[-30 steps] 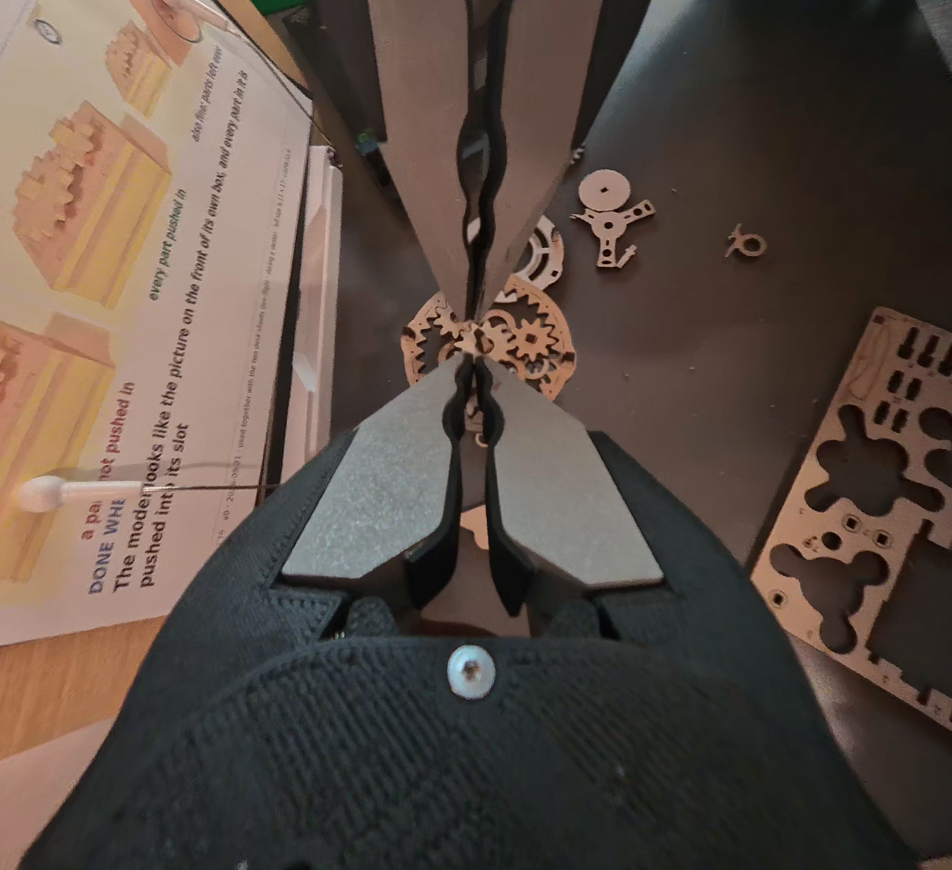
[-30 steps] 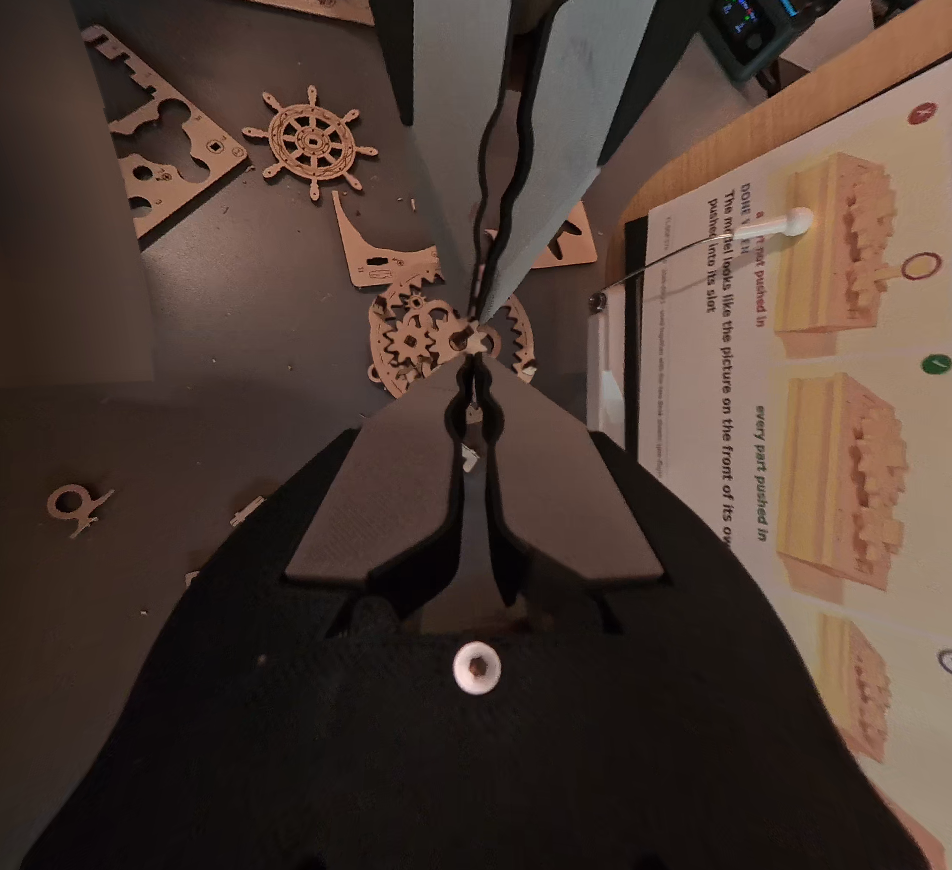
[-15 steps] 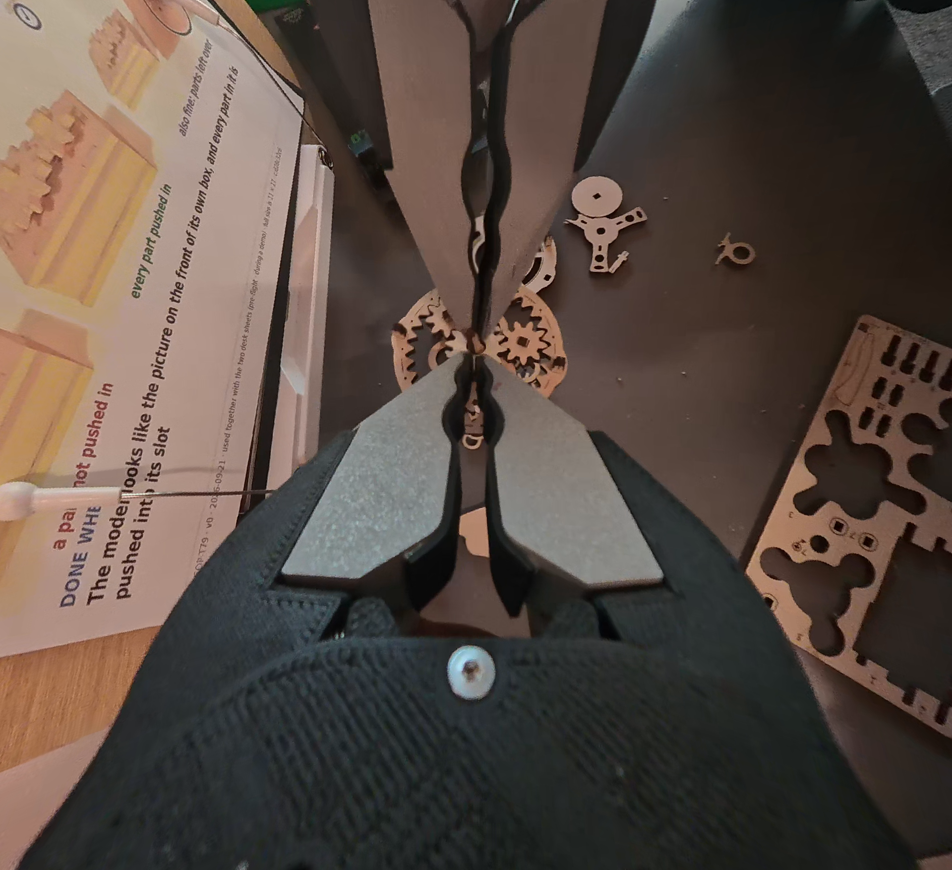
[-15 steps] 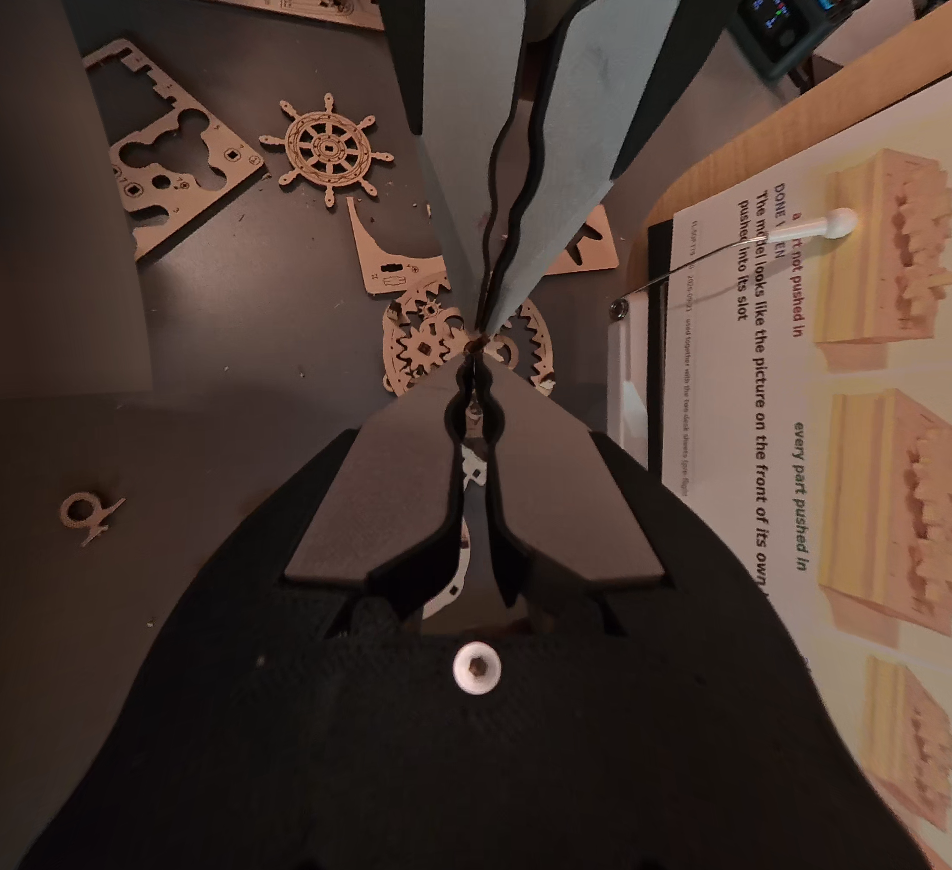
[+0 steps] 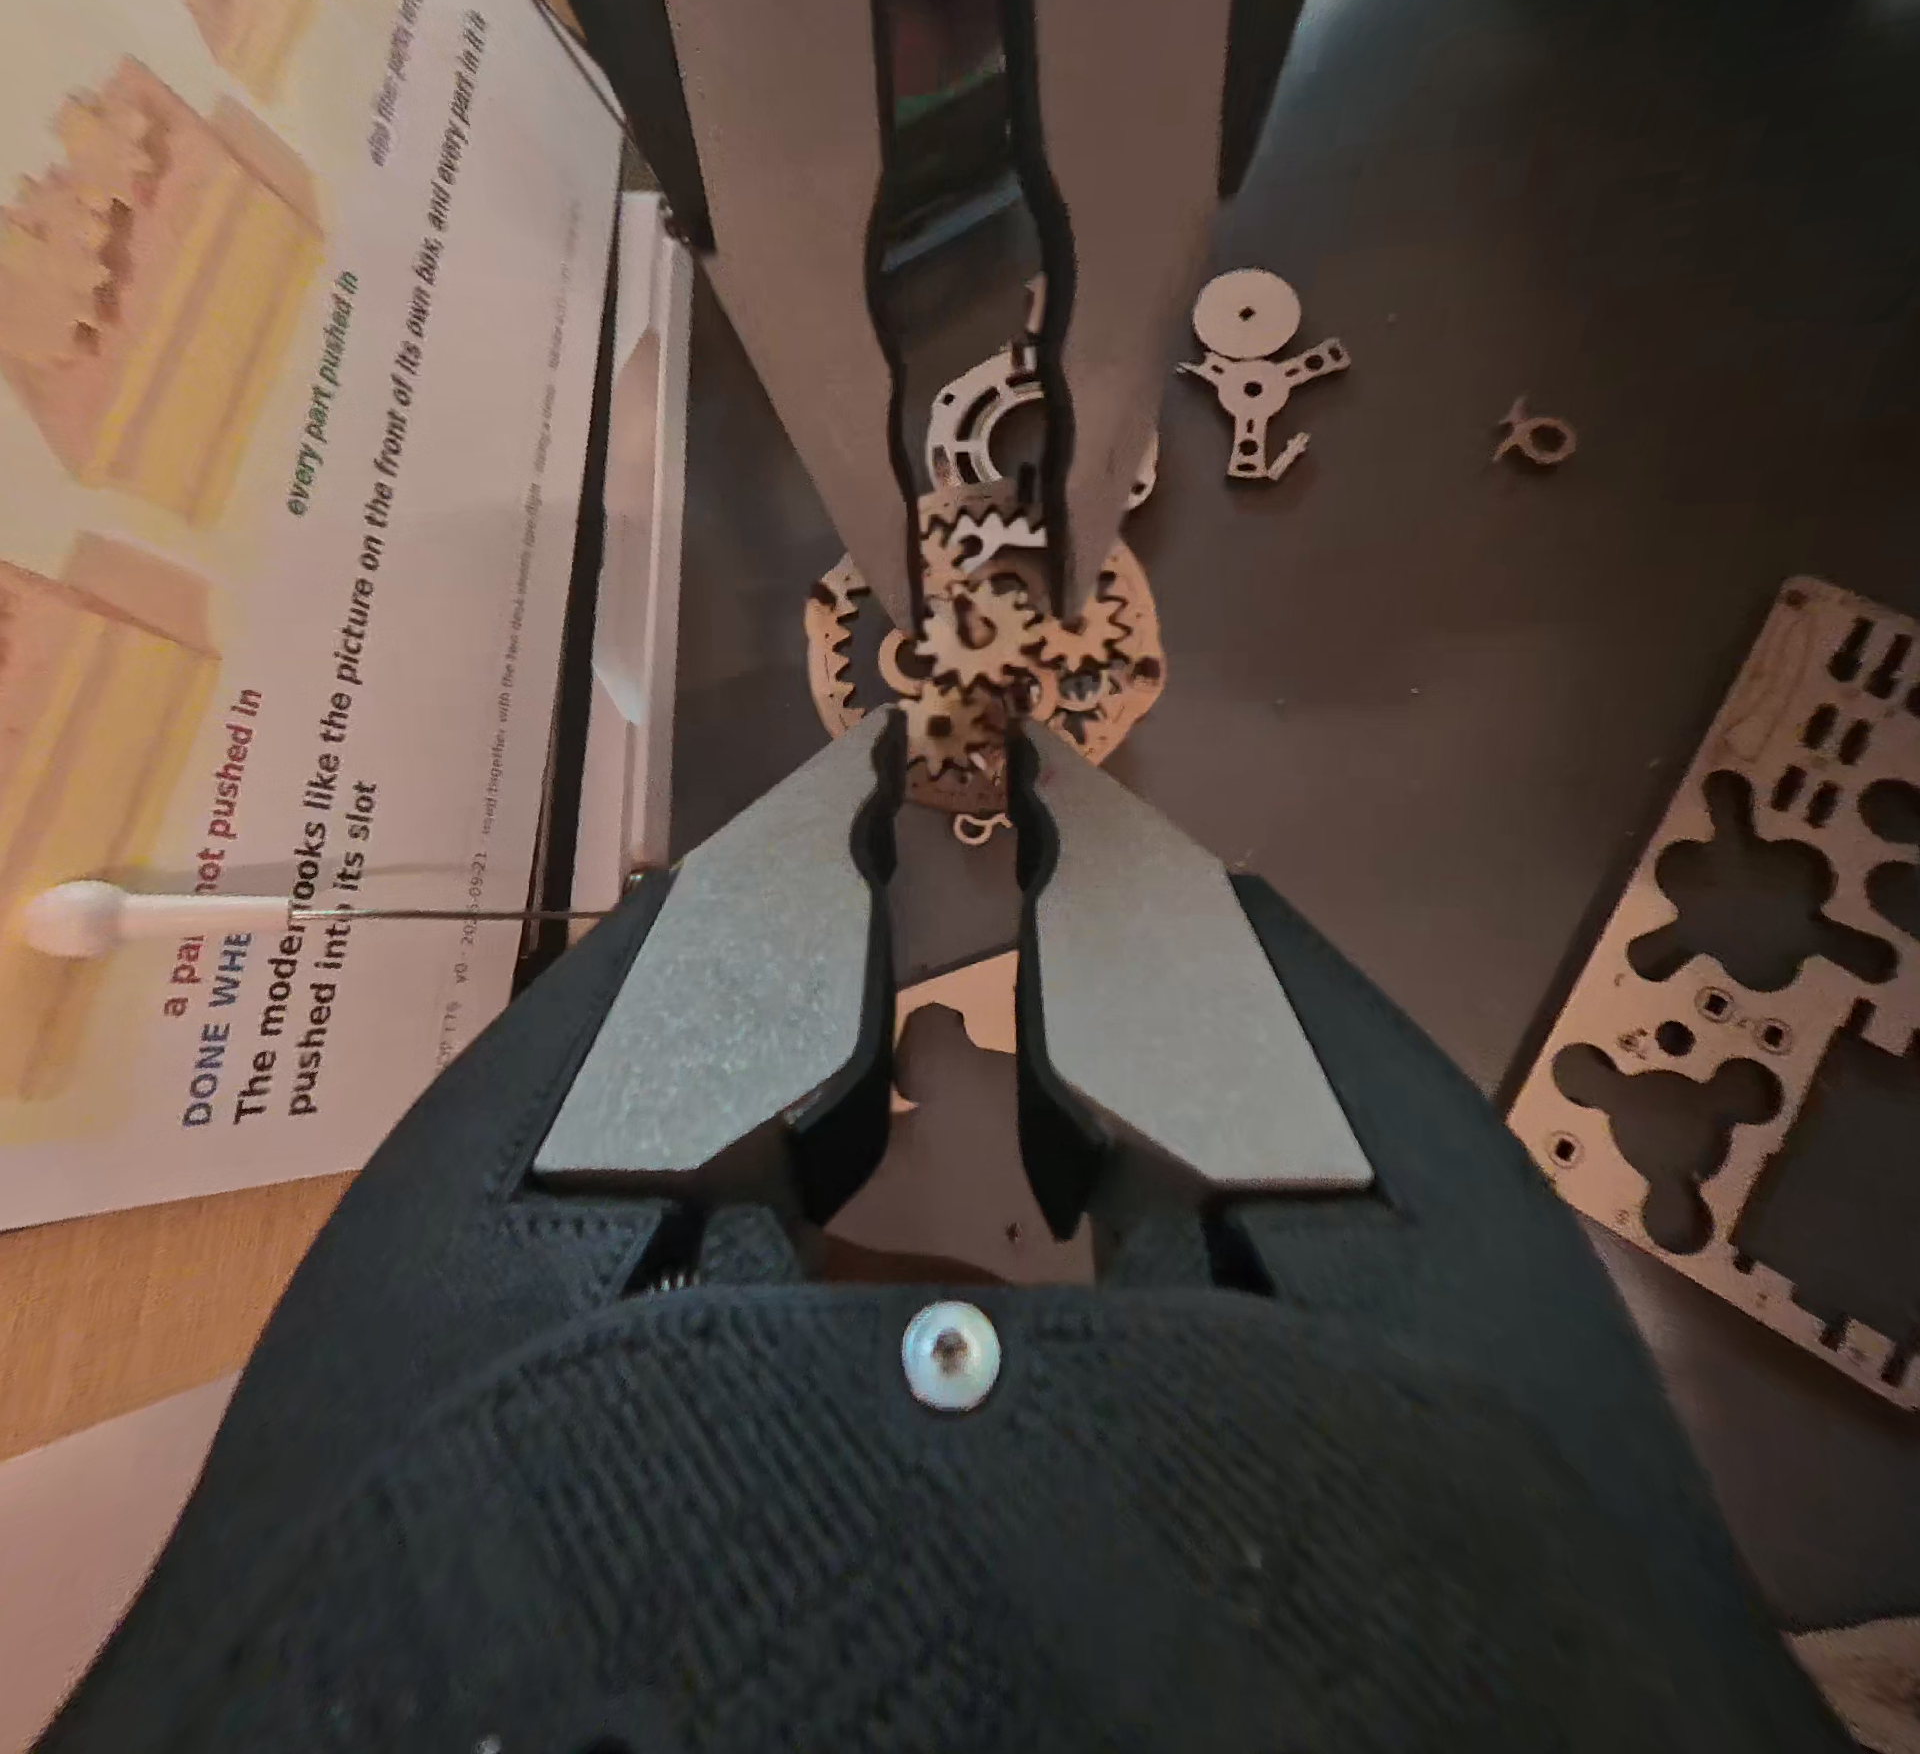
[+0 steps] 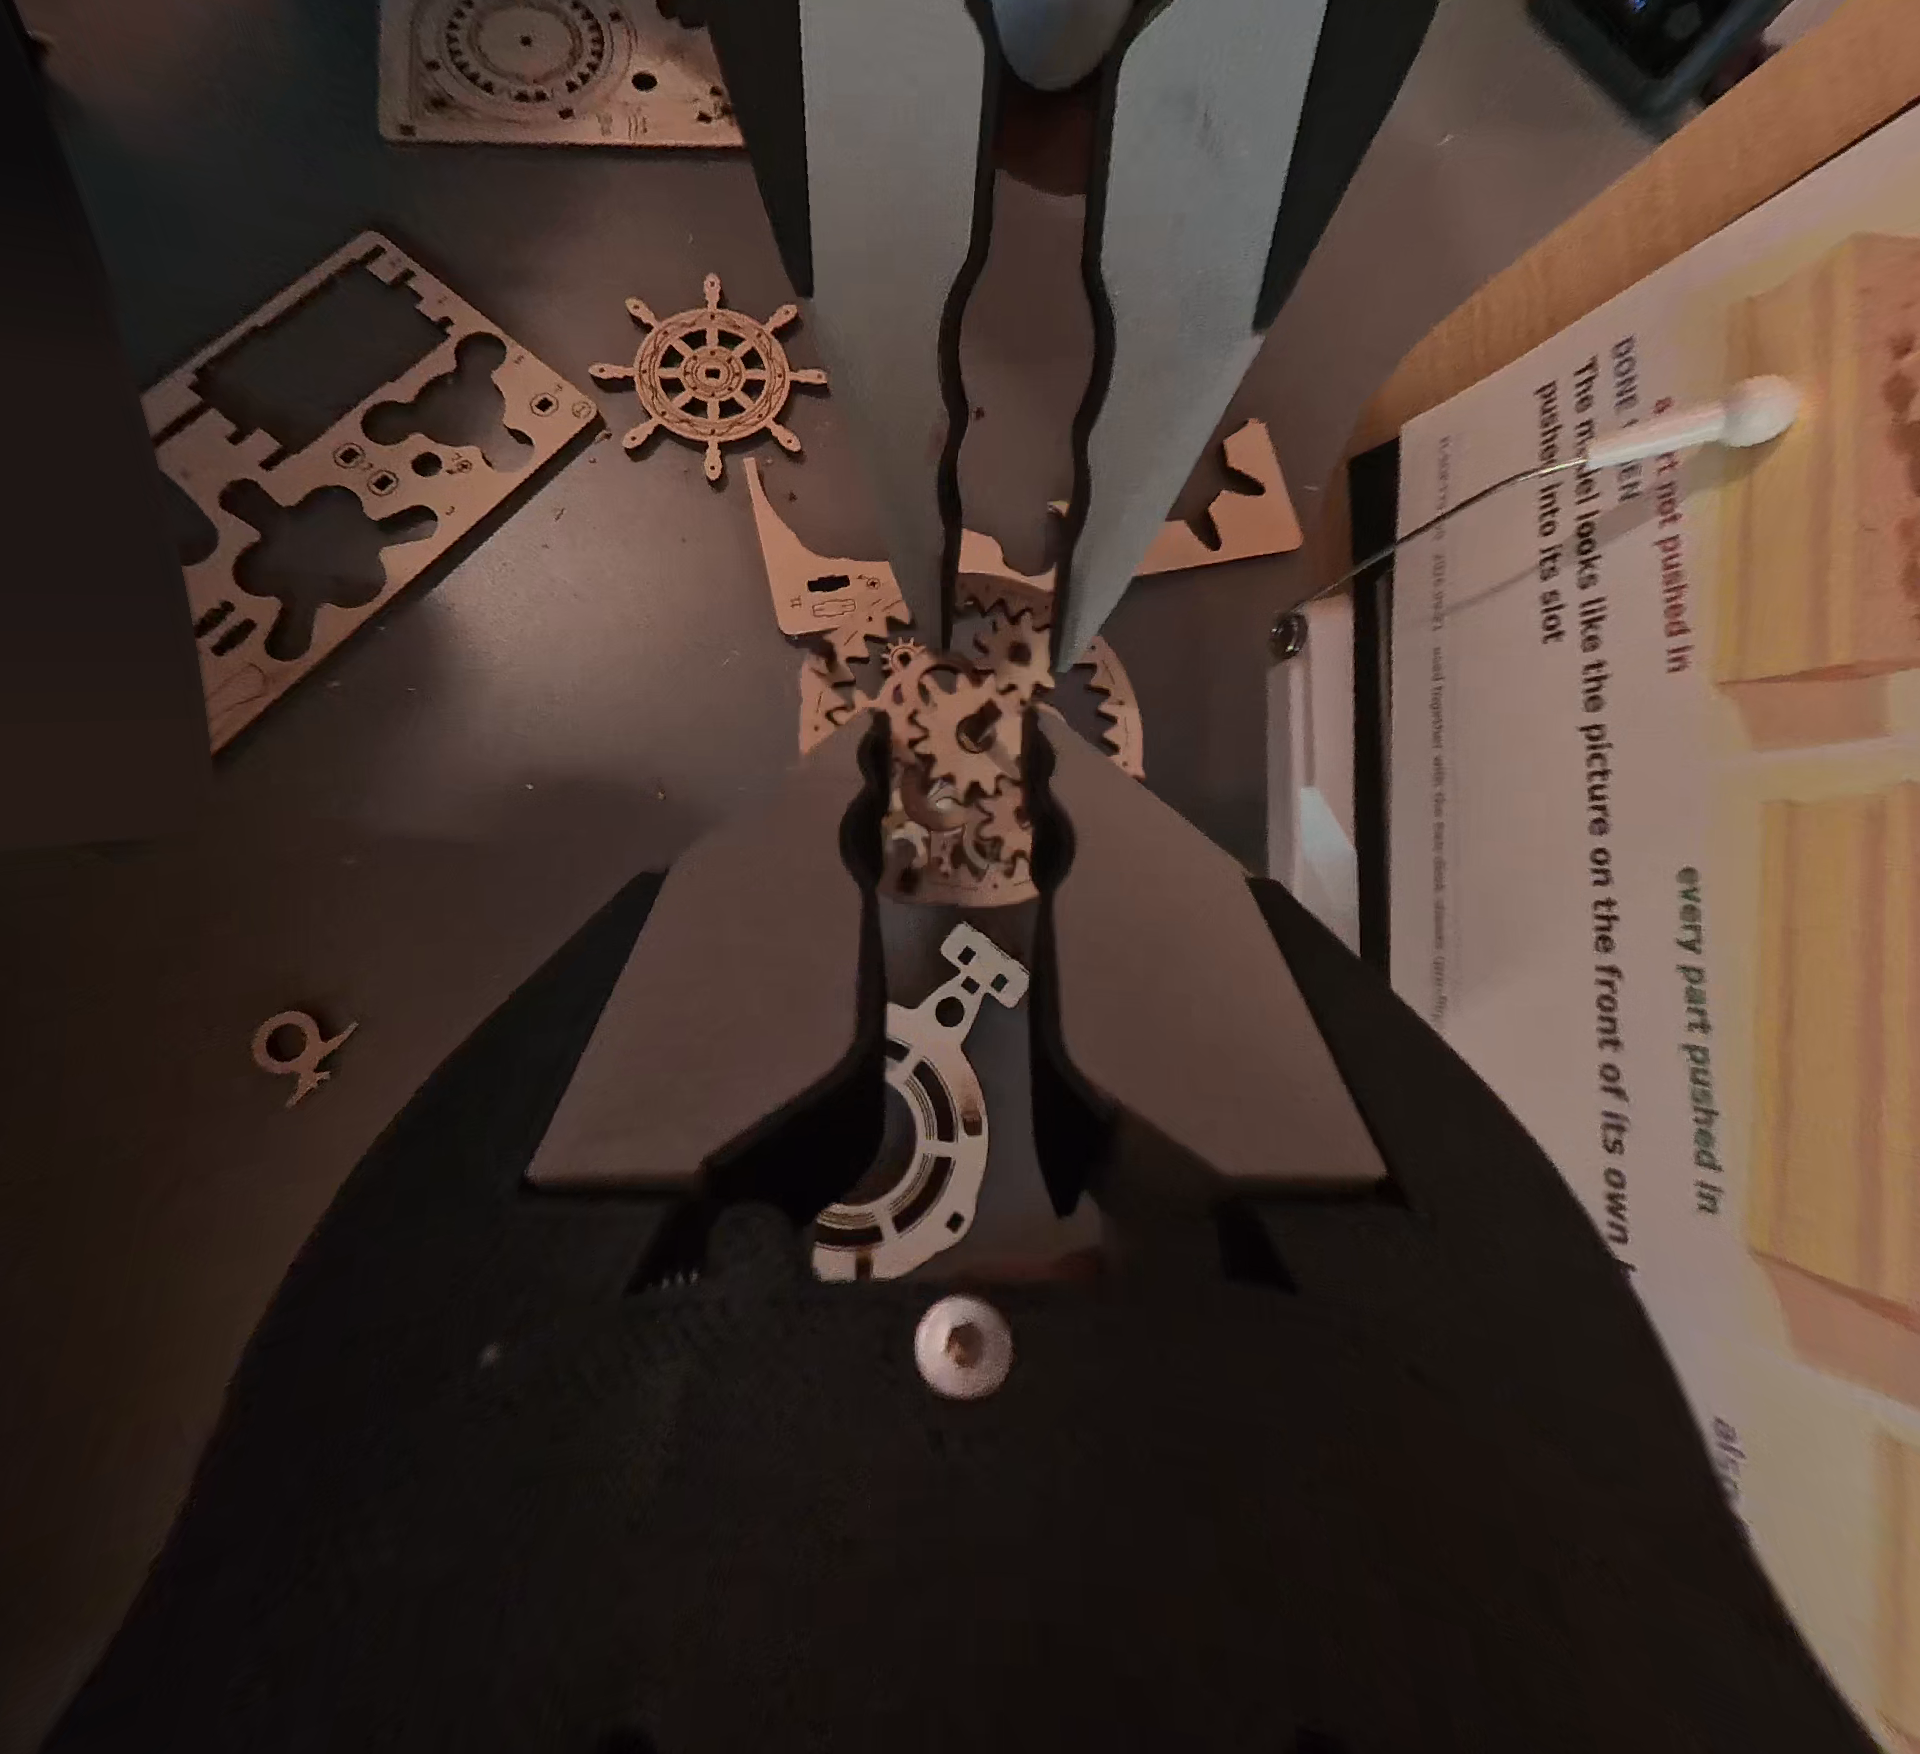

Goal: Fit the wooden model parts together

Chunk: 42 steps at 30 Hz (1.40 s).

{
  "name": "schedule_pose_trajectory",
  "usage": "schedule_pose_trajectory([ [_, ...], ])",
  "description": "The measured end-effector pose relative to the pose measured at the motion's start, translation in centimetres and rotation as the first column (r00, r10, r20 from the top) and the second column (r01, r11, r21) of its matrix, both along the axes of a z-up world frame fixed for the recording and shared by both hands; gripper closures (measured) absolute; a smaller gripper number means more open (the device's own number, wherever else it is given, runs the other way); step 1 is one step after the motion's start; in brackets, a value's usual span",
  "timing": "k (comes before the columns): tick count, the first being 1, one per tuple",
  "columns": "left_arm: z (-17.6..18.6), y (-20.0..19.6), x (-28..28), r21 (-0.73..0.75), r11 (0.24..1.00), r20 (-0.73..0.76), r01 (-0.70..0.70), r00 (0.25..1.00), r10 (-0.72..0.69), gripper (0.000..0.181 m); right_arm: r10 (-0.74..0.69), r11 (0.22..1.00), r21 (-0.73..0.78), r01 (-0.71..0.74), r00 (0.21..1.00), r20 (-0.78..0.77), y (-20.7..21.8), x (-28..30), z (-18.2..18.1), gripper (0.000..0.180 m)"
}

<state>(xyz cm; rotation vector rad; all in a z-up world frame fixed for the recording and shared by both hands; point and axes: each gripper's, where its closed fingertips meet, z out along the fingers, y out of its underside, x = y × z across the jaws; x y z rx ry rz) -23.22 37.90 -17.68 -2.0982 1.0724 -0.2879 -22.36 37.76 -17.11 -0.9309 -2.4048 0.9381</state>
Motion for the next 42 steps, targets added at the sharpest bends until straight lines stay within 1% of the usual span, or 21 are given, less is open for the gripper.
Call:
schedule_pose_trajectory([
  [7, -0.1, 0.1, -0.1, 0.006, 1.0, -0.008, -0.002, 1.0, 0.002, 0.166, 0.002, 1.0, 0.006, -0.002, 1.0, -0.002, -0.6, -0.4, -0.2, 0.164],
  [12, -0.1, 0.0, 0.0, 0.008, 1.0, 0.007, 0.025, 1.0, -0.025, 0.168, -0.008, 1.0, -0.007, 0.009, 1.0, 0.015, -0.5, -0.6, -0.2, 0.169],
  [17, 0.0, -0.1, 0.0, 0.016, 0.999, 0.008, 0.048, 0.999, -0.048, 0.169, 0.014, 0.997, 0.073, -0.015, 1.0, 0.017, -0.6, -0.6, -0.3, 0.169],
  [21, 0.0, -0.3, 0.1, 0.011, 0.996, 0.045, 0.087, 0.995, -0.087, 0.17, 0.078, 0.991, 0.106, -0.079, 0.997, 0.014, -0.9, -0.6, -0.3, 0.17],
  [26, 0.1, -0.1, 0.1, -0.029, 0.996, 0.135, 0.082, 0.988, -0.077, 0.171, 0.167, 0.98, 0.107, -0.166, 0.986, 0.006, -0.7, -0.4, -0.3, 0.17],
  [27, 0.2, -0.3, 0.2, -0.036, 0.995, 0.156, 0.098, 0.984, -0.091, 0.173, 0.189, 0.976, 0.111, -0.188, 0.982, 0.002, -0.9, -0.3, -0.3, 0.173],
  [29, 0.2, -0.4, 0.3, -0.046, 0.993, 0.186, 0.11, 0.977, -0.1, 0.176, 0.224, 0.961, 0.174, -0.217, 0.974, -0.018, -0.9, -0.4, -0.3, 0.176],
  [32, 0.2, -0.3, 0.2, -0.052, 0.993, 0.194, 0.105, 0.977, -0.093, 0.175, 0.233, 0.949, 0.218, -0.227, 0.972, -0.003, -0.9, -0.4, -0.3, 0.177],
  [37, 0.2, -0.2, 0.1, -0.036, 0.995, 0.161, 0.088, 0.984, -0.082, 0.176, 0.23, 0.955, 0.192, -0.225, 0.973, -0.005, -0.9, -0.4, -0.3, 0.177],
  [42, 0.2, -0.1, 0.2, -0.04, 0.996, 0.168, 0.081, 0.983, -0.074, 0.177, 0.317, 0.911, 0.289, -0.294, 0.948, -0.035, -1.4, -0.4, -0.3, 0.177],
])
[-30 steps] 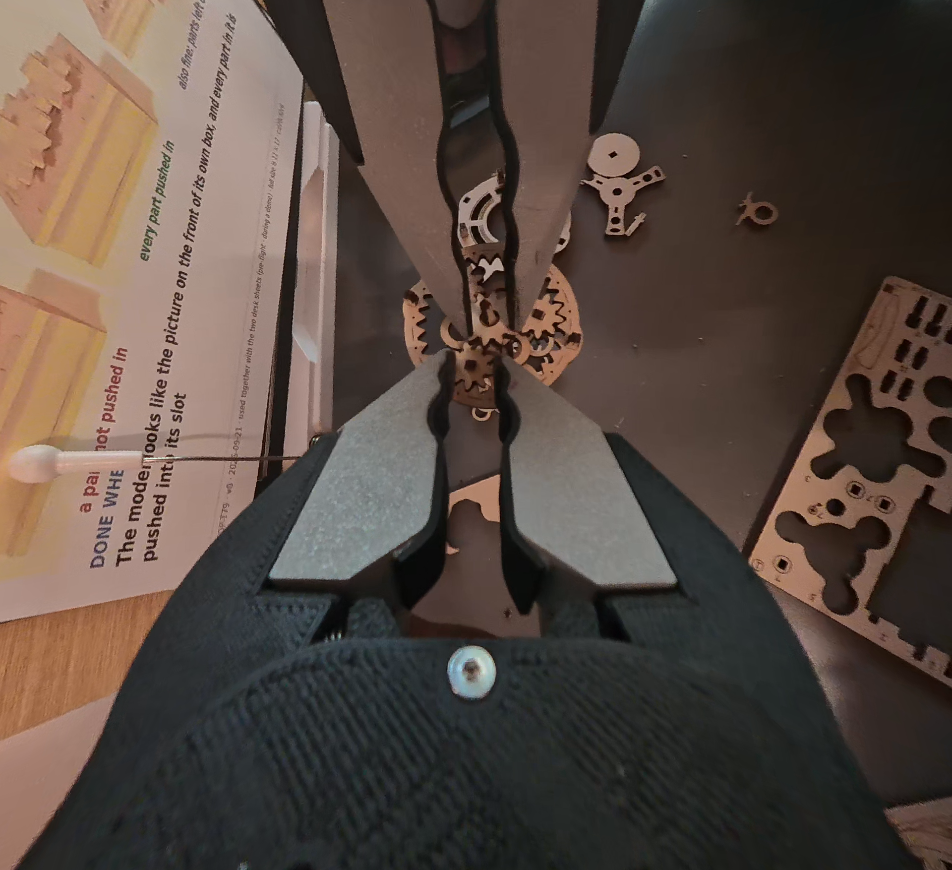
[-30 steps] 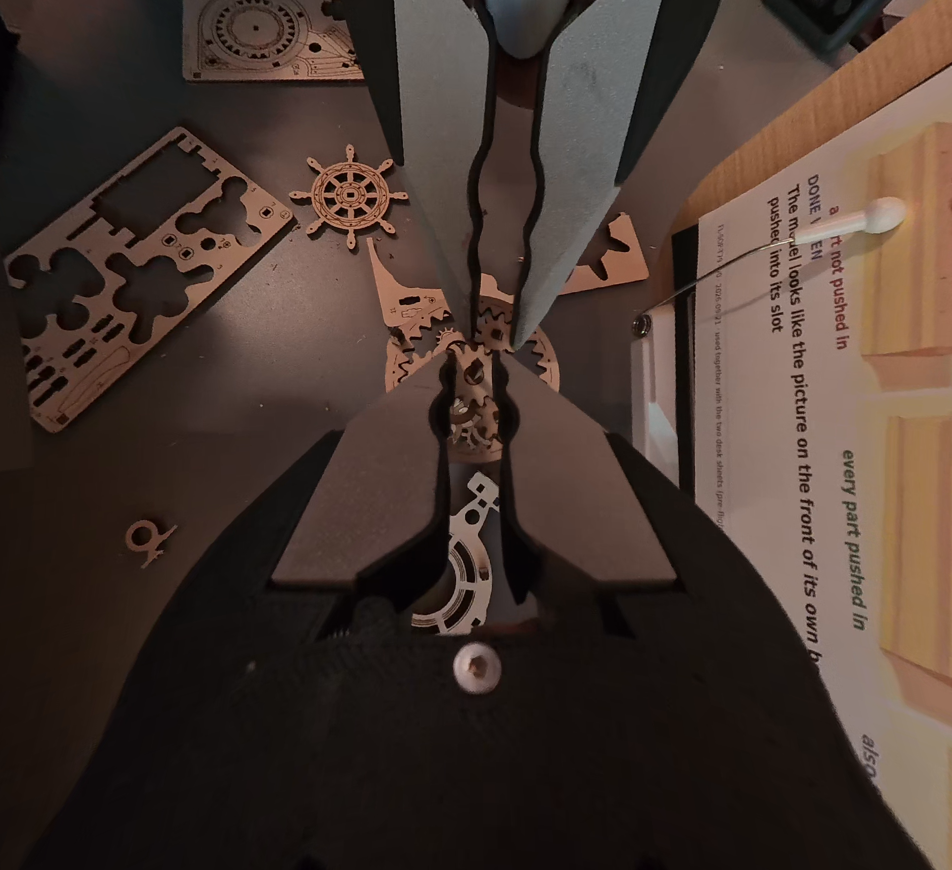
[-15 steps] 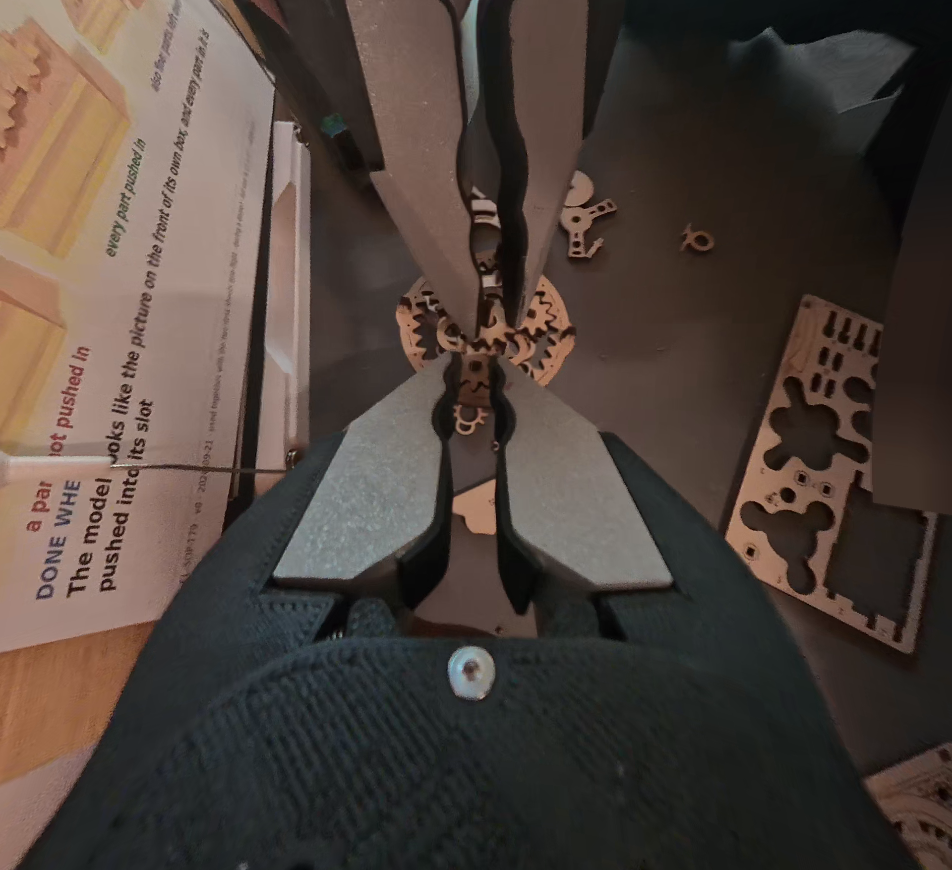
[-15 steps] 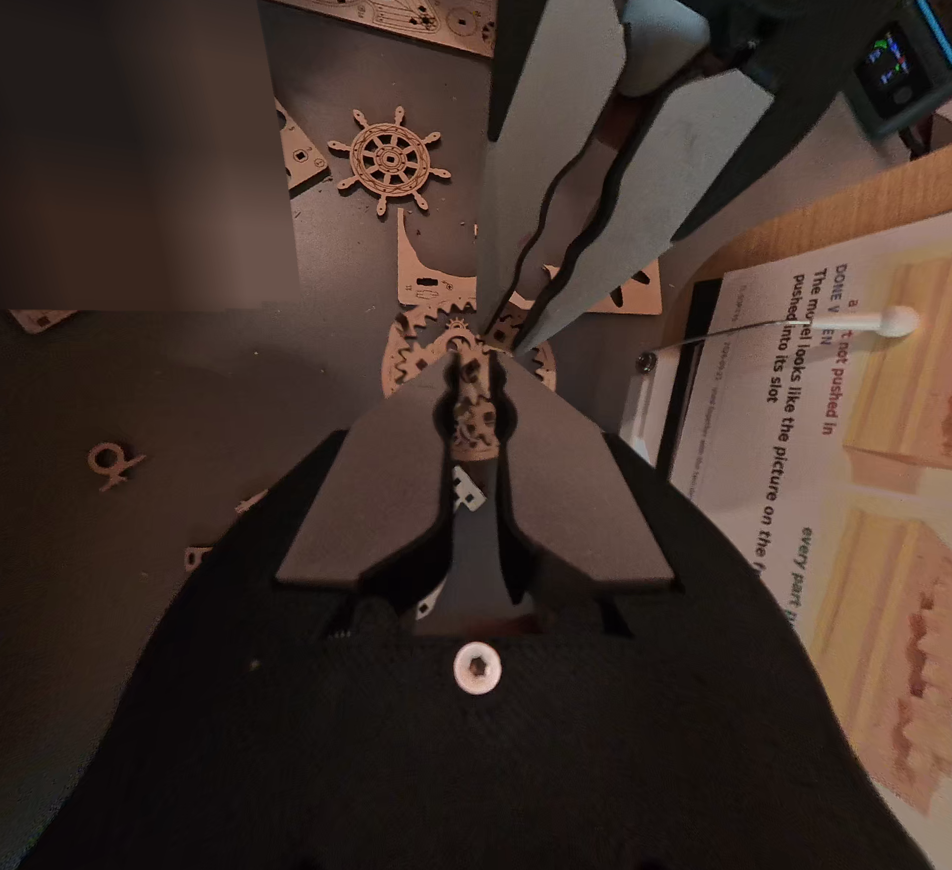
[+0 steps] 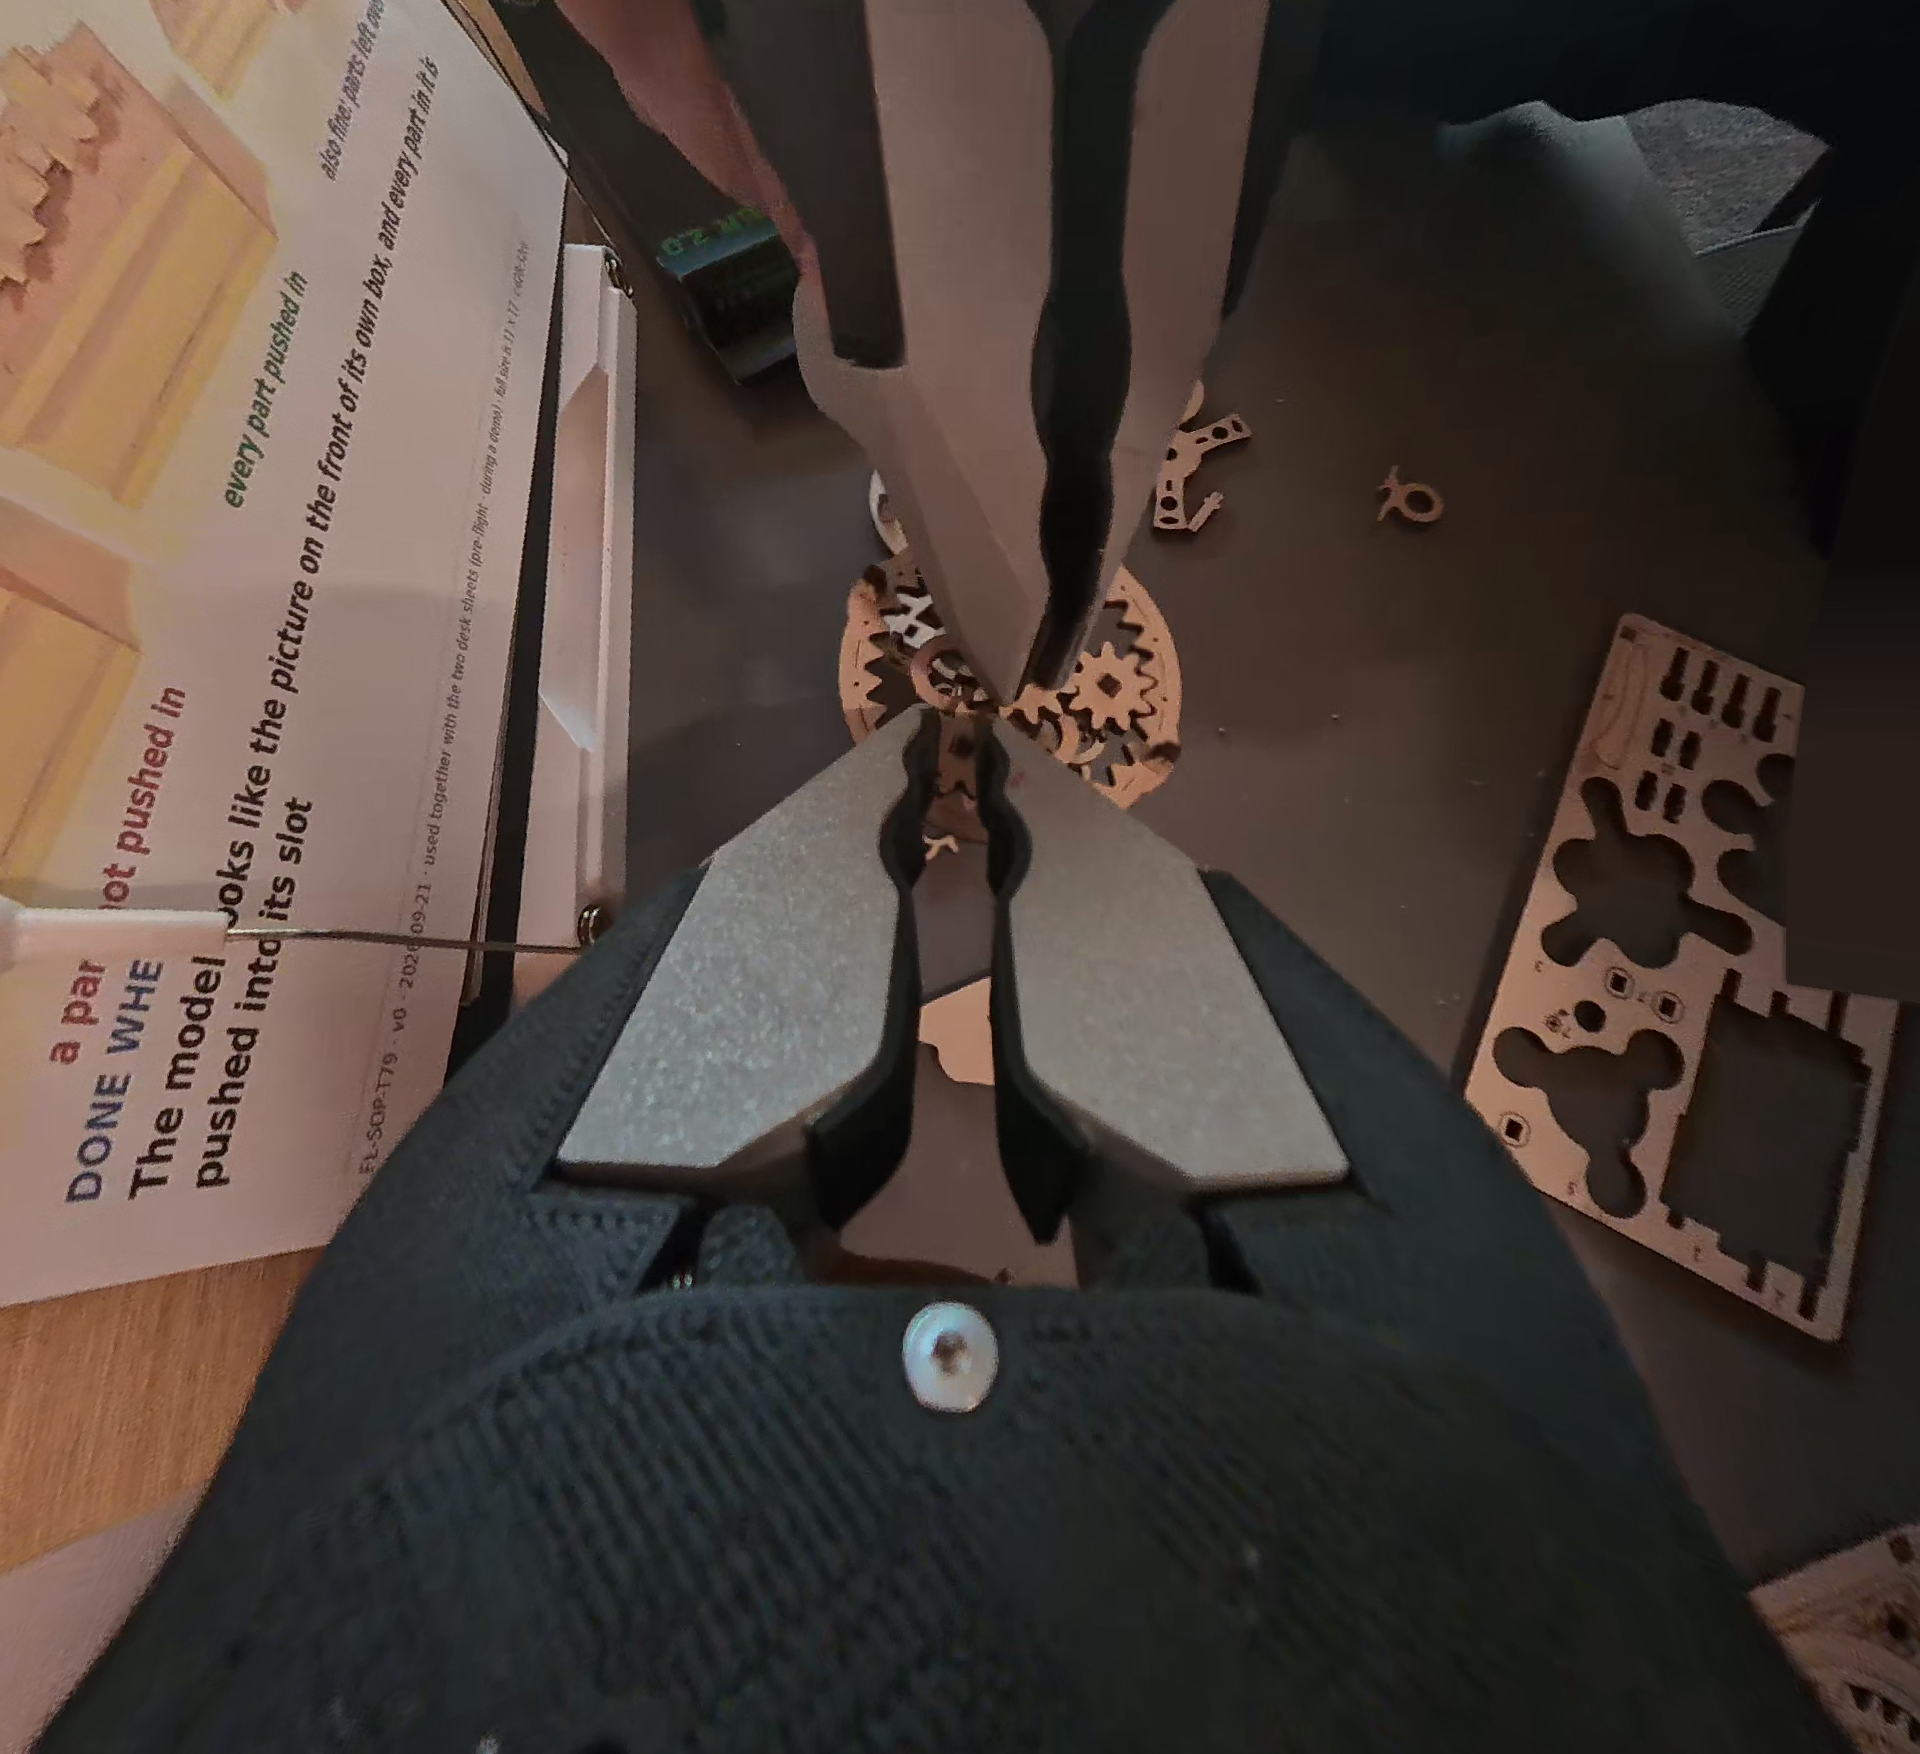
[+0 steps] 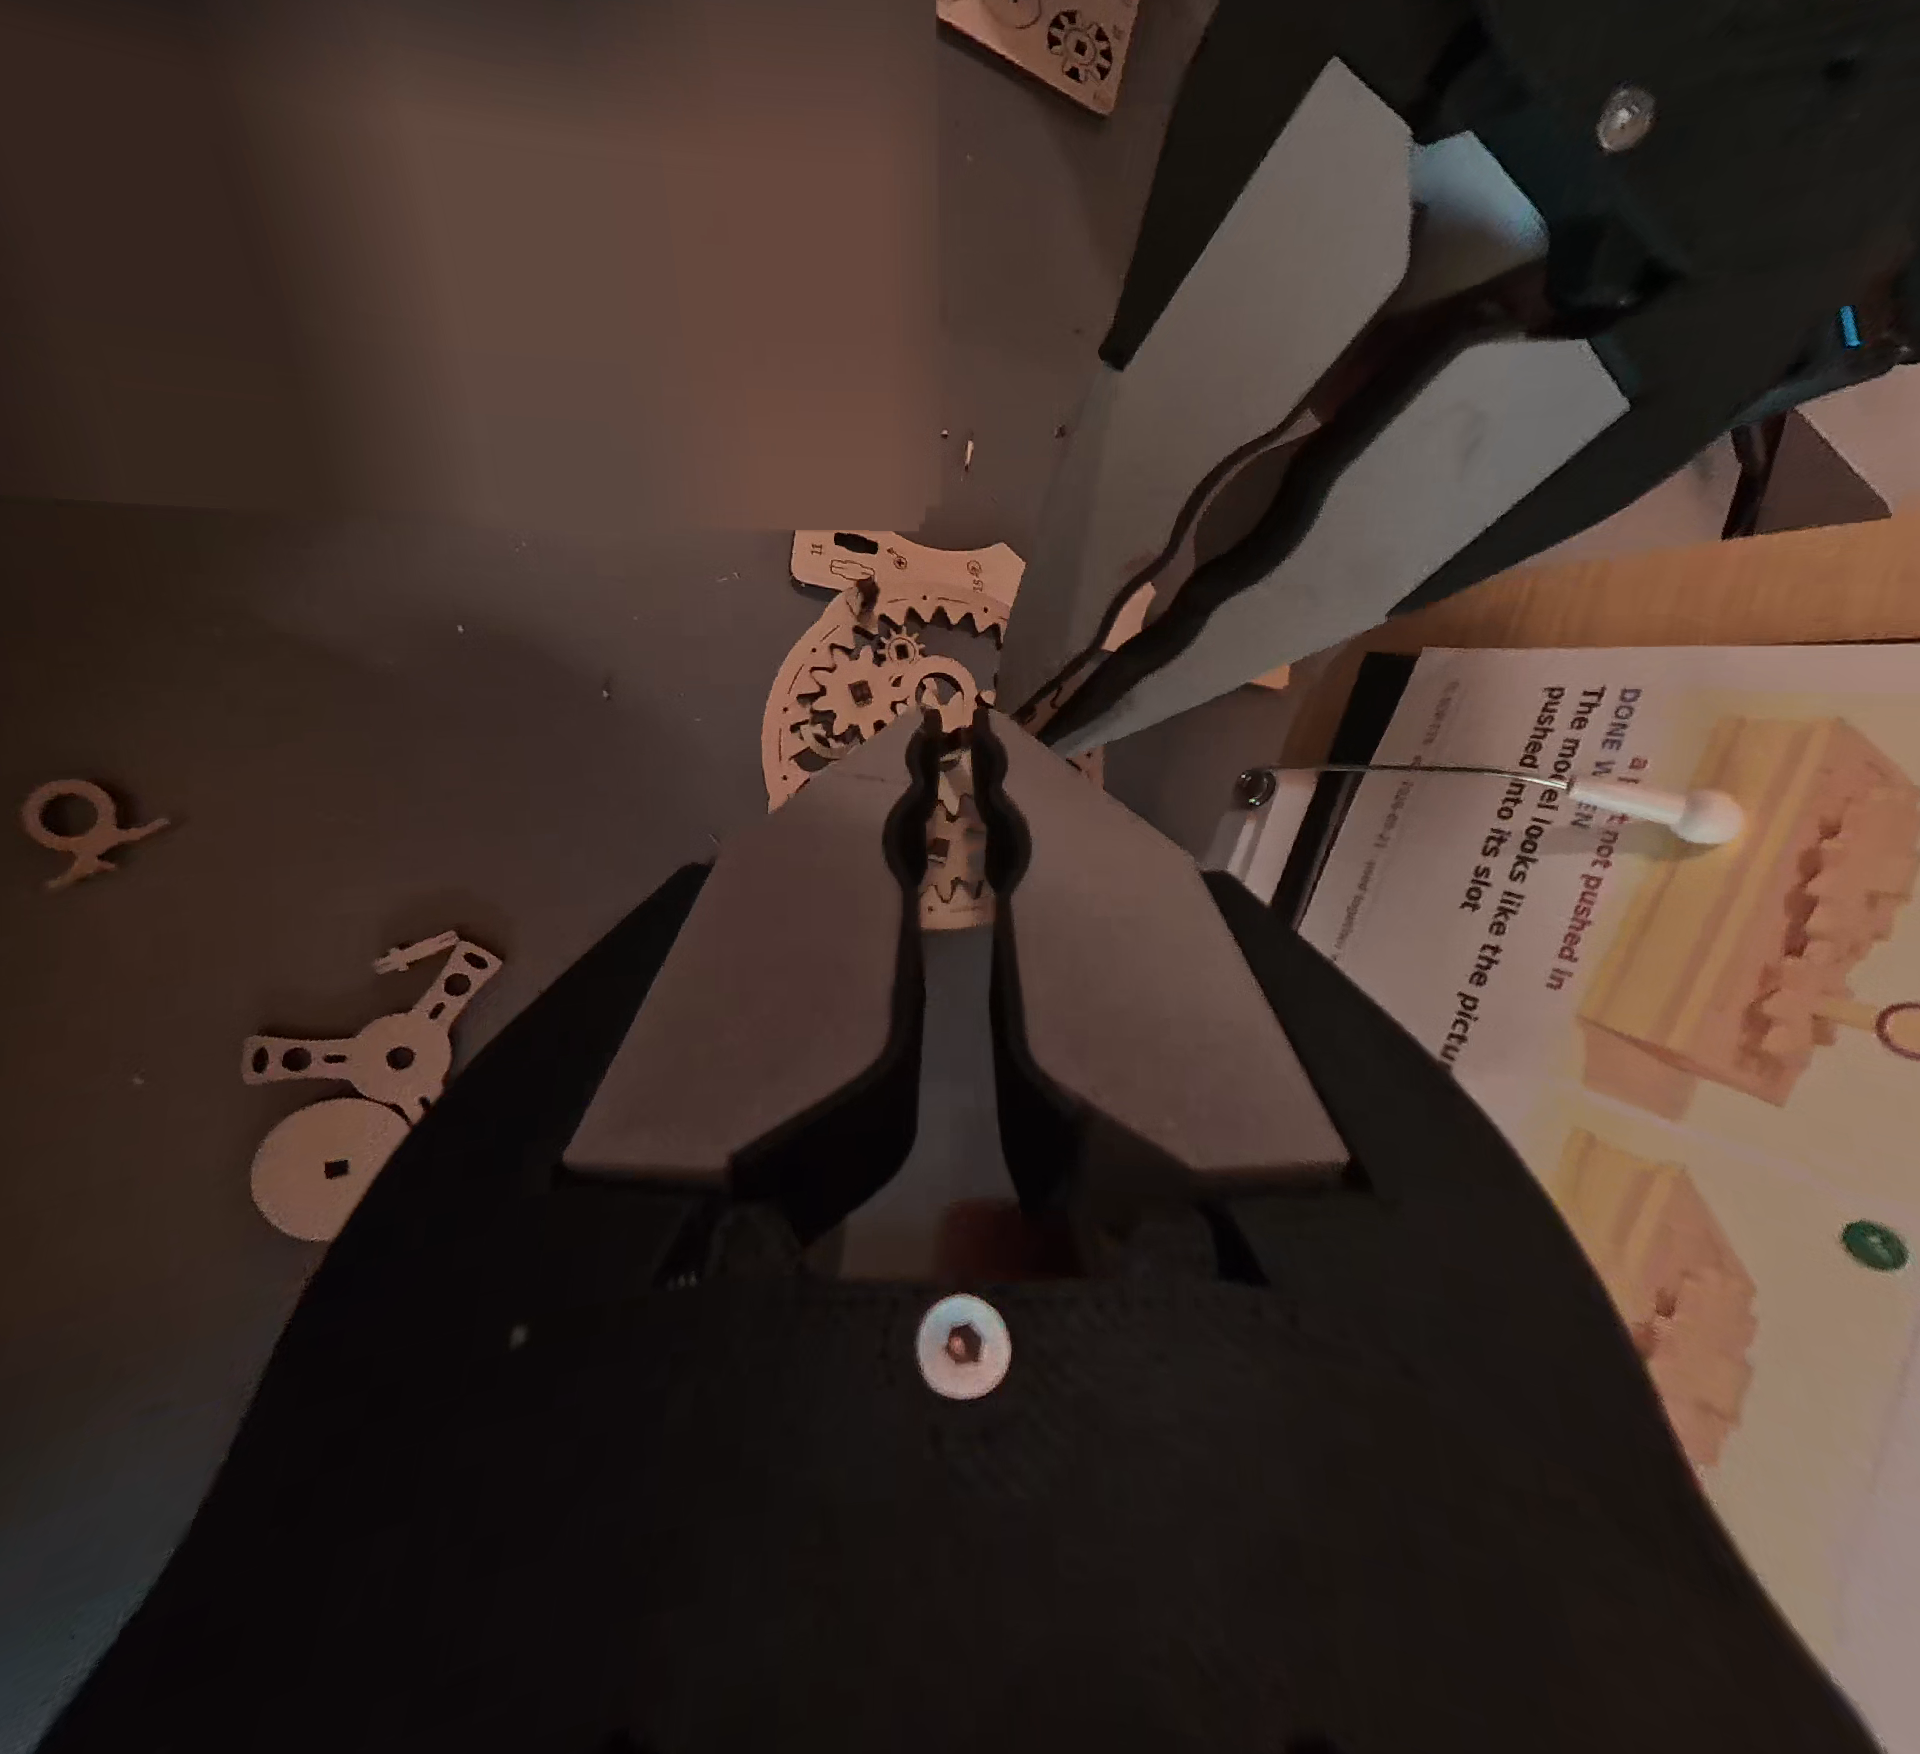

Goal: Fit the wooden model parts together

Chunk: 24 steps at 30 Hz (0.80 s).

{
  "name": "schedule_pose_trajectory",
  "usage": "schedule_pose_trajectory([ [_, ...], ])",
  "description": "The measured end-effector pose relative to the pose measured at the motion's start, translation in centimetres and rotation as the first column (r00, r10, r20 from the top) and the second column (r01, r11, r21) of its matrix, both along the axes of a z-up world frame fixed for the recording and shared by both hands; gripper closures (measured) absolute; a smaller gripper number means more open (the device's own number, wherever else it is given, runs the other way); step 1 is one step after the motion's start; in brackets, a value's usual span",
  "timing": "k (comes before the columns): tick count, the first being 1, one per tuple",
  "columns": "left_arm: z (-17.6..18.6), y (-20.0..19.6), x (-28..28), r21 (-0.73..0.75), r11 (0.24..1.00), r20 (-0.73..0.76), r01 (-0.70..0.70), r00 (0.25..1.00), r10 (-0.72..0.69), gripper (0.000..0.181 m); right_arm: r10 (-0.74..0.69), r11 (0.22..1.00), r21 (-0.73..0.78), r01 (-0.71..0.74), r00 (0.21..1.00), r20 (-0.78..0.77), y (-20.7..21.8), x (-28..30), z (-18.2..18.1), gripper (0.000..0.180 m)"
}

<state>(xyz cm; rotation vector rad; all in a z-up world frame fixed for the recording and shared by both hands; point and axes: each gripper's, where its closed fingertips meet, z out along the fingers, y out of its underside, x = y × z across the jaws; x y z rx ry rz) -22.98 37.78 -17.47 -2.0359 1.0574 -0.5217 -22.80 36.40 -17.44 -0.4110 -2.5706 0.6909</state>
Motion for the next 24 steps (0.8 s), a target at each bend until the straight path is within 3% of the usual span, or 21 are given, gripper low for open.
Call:
schedule_pose_trajectory([
  [5, 0.0, 0.1, -0.3, 0.004, 1.0, 0.004, -0.007, 1.0, 0.007, 0.176, -0.02, 1.0, -0.023, 0.021, 0.999, 0.03, 0.4, -0.5, 0.1, 0.177],
  [8, 0.1, 0.4, -1.0, 0.007, 0.999, -0.024, -0.04, 0.999, 0.04, 0.172, -0.177, 0.979, -0.081, 0.186, 0.978, 0.106, 1.7, -1.0, 0.4, 0.146],
  [11, 0.1, 0.3, -0.9, 0.017, 0.999, -0.043, -0.041, 0.998, 0.042, 0.171, -0.247, 0.949, -0.153, 0.275, 0.952, 0.182, 1.7, -0.5, 0.9, 0.157],
  [17, 0.1, 0.4, -0.7, 0.046, 0.998, -0.092, -0.053, 0.994, 0.057, 0.173, -0.346, 0.923, -0.11, 0.369, 0.921, 0.18, 2.2, -0.9, 0.5, 0.168],
  [24, 0.1, 0.2, -0.5, 0.04, 0.998, -0.097, -0.055, 0.994, 0.059, 0.17, -0.343, 0.926, -0.087, 0.366, 0.916, 0.207, 2.2, -0.7, 0.0, 0.162],
])
